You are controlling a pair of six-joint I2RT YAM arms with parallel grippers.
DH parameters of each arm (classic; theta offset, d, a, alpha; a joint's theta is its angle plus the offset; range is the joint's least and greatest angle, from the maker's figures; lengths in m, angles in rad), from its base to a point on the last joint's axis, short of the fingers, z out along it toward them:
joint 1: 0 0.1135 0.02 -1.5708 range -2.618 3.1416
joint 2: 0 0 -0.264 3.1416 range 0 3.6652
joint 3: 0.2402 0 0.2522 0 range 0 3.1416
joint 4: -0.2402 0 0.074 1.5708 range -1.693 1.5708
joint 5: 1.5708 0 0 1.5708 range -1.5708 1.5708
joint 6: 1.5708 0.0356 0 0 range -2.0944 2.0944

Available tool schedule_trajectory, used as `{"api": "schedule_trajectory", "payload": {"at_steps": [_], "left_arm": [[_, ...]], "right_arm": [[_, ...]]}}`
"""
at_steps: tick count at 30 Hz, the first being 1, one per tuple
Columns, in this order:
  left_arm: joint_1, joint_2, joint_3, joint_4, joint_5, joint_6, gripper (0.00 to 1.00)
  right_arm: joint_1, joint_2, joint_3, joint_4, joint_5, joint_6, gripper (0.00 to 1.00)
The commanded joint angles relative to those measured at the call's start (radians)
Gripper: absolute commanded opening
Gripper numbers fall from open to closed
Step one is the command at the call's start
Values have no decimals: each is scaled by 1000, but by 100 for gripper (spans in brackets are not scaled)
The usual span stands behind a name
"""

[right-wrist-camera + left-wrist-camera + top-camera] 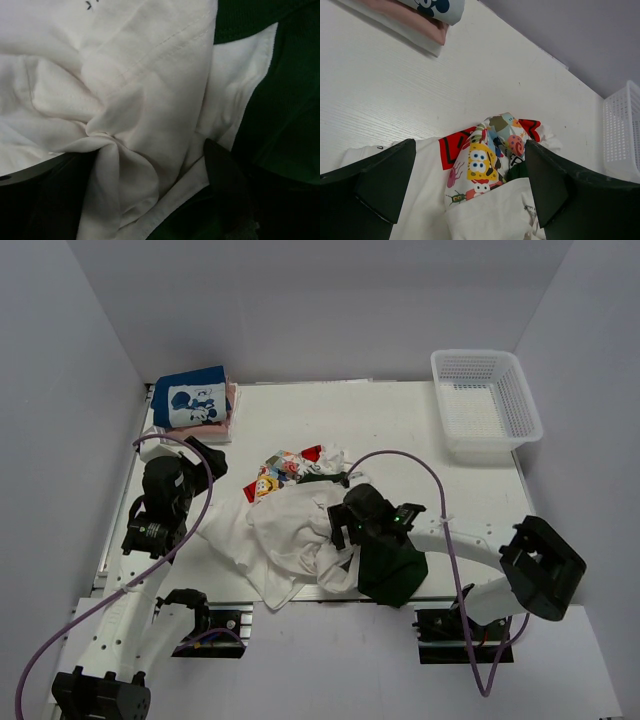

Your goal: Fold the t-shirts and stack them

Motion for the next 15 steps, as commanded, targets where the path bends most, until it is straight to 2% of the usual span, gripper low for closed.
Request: {"api": "schedule_trajectory", "payload": {"at_steps": [1, 2, 3, 4, 8, 11, 14, 15], "left_arm": [[-3, -9, 5, -9, -25, -9, 100], [-3, -9, 5, -9, -25, -9, 100], [-3, -9, 5, -9, -25, -9, 100], [-3, -9, 5, -9, -25, -9, 100], [-3, -9, 5, -9, -25, -9, 100], [-3, -9, 5, -9, -25, -9, 100], [-3, -9, 5, 2, -3, -9, 100], [-3, -9, -4, 2, -3, -9, 100]], "right_arm": [[12, 31, 56, -109, 217, 31, 86], [18, 21, 57, -108, 234, 27, 37], [19, 11, 62, -111, 243, 30, 10], [19, -15, 74, -115, 254, 33, 0], [15, -113, 126, -109, 294, -22, 0], [12, -202, 172, -33, 311, -87, 0], [3, -264, 235, 46, 417, -133, 0], [-7, -264, 254, 81, 520, -154, 0]]}}
